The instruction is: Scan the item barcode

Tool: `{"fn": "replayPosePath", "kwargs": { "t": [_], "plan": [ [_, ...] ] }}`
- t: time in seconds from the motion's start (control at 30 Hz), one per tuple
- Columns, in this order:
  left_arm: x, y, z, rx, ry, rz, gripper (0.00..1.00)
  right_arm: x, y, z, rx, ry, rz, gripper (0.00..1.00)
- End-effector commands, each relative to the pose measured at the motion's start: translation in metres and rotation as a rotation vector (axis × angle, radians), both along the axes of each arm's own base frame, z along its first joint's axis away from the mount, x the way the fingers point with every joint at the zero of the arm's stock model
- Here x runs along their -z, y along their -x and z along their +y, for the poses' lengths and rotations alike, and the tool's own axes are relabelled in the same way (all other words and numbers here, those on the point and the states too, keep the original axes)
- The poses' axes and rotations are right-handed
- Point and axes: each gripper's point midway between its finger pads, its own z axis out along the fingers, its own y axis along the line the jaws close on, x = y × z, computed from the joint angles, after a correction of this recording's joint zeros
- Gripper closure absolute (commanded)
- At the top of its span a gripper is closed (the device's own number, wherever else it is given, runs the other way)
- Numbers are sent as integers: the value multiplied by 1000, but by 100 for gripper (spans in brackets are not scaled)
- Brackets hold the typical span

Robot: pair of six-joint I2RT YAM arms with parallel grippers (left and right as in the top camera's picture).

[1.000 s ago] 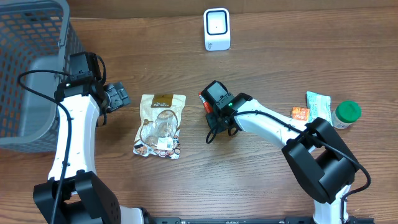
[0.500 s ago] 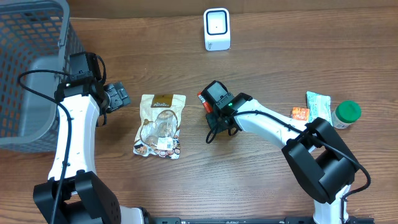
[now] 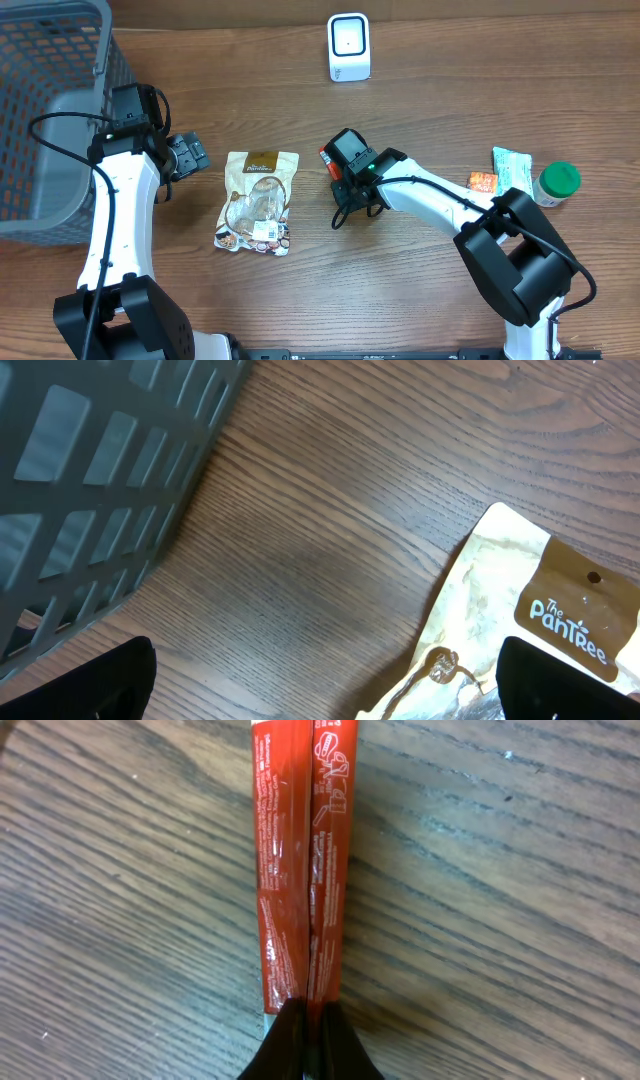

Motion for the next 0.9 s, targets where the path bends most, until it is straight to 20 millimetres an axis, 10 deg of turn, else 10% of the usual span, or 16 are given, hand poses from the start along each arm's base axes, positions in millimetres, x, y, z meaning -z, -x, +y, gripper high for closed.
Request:
{"fn": "replayPosePath", "kwargs": {
  "t": [0.0,0.47,0.87],
  "plan": [
    [-5,0,2,8,-18,-6,0,-9,3,5,44,-48,22,96],
    [-5,0,2,8,-18,-6,0,-19,7,7,35,-76,33,97],
    [-5,0,2,8,-18,-6,0,-151,30,-12,-75,-189,-140,97]
  ]
}}
